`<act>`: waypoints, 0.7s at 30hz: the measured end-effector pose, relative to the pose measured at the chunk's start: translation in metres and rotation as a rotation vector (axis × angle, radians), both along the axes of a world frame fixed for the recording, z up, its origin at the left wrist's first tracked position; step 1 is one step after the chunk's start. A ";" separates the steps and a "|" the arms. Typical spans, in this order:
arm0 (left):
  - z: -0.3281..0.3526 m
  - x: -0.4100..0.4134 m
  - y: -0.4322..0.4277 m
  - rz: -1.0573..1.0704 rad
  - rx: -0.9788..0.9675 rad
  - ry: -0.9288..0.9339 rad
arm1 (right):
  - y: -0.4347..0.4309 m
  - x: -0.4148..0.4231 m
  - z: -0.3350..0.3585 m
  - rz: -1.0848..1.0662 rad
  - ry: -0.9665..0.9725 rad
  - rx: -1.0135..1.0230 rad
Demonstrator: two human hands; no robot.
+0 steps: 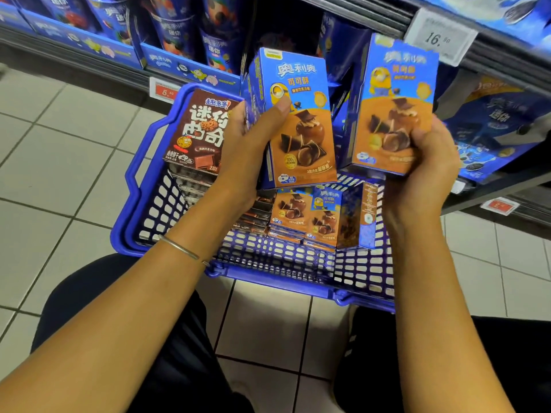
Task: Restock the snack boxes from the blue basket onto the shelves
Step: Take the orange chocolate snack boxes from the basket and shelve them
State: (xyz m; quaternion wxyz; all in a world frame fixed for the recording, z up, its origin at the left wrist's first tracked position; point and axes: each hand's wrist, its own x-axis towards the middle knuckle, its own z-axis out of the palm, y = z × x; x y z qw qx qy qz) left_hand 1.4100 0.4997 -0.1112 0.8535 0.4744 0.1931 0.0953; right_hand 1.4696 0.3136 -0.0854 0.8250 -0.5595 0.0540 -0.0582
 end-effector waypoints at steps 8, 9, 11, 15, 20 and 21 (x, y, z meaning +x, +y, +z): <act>0.005 0.001 -0.003 -0.039 0.032 0.006 | 0.039 -0.017 0.021 0.282 0.039 -0.018; 0.004 0.001 -0.002 -0.037 0.040 0.003 | 0.043 -0.020 0.019 0.297 0.051 -0.040; 0.003 0.000 -0.001 -0.036 0.057 -0.003 | 0.049 -0.024 0.014 0.332 0.076 -0.064; 0.007 -0.002 -0.001 -0.024 0.071 0.027 | 0.054 -0.028 0.009 0.404 0.109 -0.065; 0.012 -0.004 0.000 -0.045 0.023 0.019 | 0.055 -0.028 0.017 0.488 0.117 -0.140; 0.013 -0.005 0.000 -0.052 0.005 0.021 | 0.054 -0.026 0.018 0.507 0.114 -0.150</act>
